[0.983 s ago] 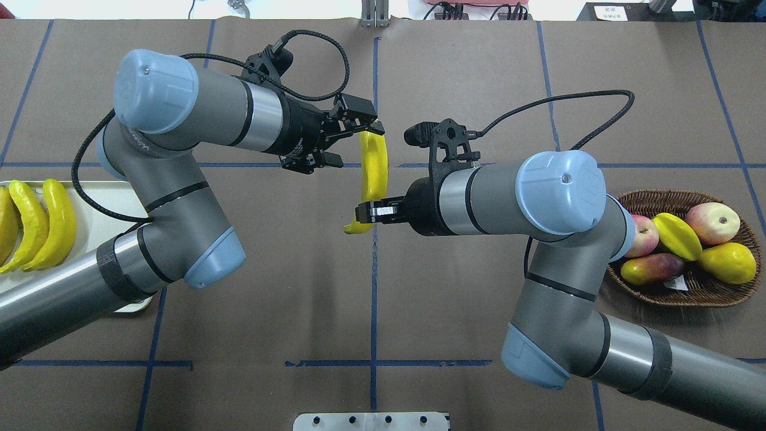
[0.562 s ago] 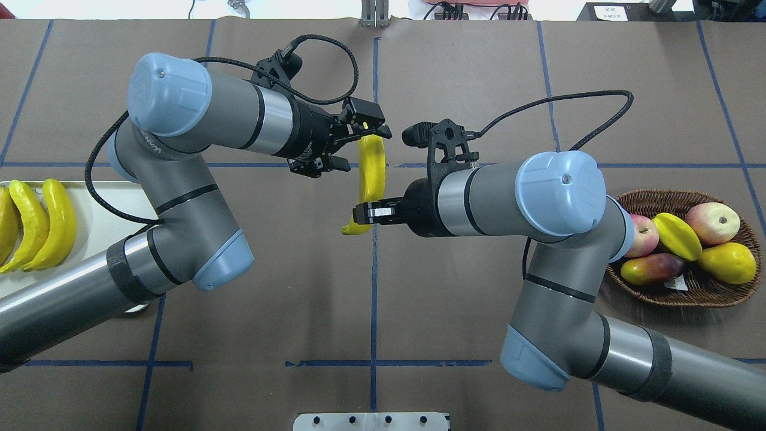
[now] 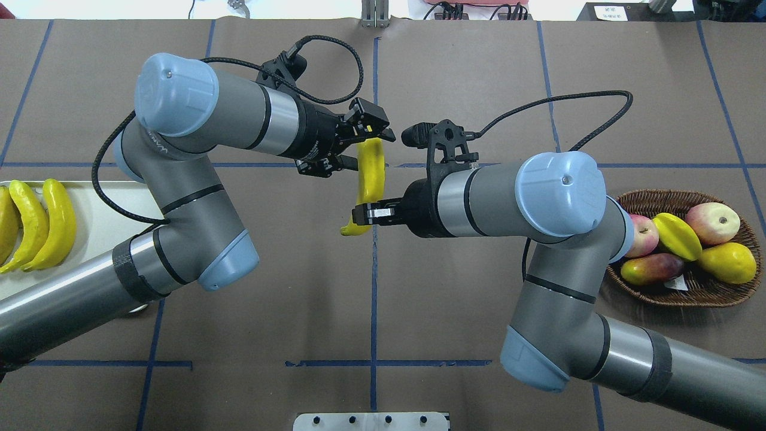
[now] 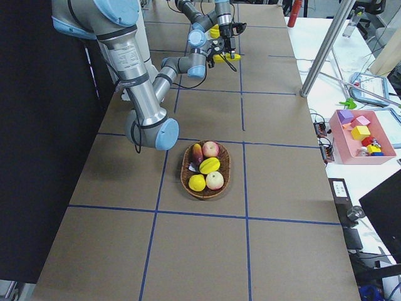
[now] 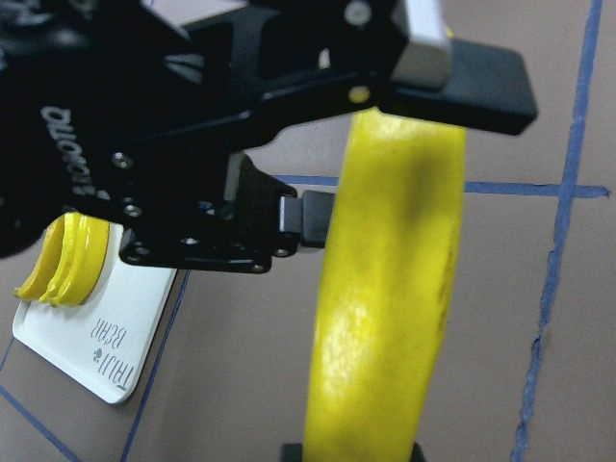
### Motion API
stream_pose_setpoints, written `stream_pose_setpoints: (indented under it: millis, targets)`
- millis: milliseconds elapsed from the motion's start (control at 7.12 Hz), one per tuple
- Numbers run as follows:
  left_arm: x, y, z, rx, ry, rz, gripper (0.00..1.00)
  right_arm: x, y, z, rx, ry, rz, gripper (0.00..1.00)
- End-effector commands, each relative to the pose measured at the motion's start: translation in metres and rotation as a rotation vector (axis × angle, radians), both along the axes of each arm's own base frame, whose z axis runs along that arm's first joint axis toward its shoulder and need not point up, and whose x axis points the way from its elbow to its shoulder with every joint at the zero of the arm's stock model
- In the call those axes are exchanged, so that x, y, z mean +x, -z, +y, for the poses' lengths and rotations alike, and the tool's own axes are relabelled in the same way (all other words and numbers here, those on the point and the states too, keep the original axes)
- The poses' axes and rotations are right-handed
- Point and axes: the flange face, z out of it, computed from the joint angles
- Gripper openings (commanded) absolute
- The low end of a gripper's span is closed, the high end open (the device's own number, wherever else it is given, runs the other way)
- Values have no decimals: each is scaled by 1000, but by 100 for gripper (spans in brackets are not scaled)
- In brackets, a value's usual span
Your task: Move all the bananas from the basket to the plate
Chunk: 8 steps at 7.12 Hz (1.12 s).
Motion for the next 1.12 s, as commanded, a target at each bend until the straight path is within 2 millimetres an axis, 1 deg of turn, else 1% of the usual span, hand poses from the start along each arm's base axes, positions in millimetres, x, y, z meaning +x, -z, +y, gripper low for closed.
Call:
stream_pose_setpoints:
  millis: [0, 140, 281, 421, 702, 983]
  targets:
    - [1, 1, 1, -30, 2, 8, 30, 0, 0, 0, 0, -1, 0, 1]
    - [0, 1, 0, -29, 6, 8, 5, 0, 0, -1, 0, -3, 0, 1]
    - [0, -1, -1, -32, 8, 4, 0, 0, 0, -1, 0, -3, 0, 4]
    - [0, -1, -1, -33, 8, 3, 0, 2, 2, 0, 1, -1, -6, 14]
    - [0, -2, -1, -34, 8, 2, 0, 6, 3, -3, -4, -5, -3, 97]
    - [0, -8, -2, -36, 9, -8, 0, 21, 2, -15, -22, 25, 10, 98]
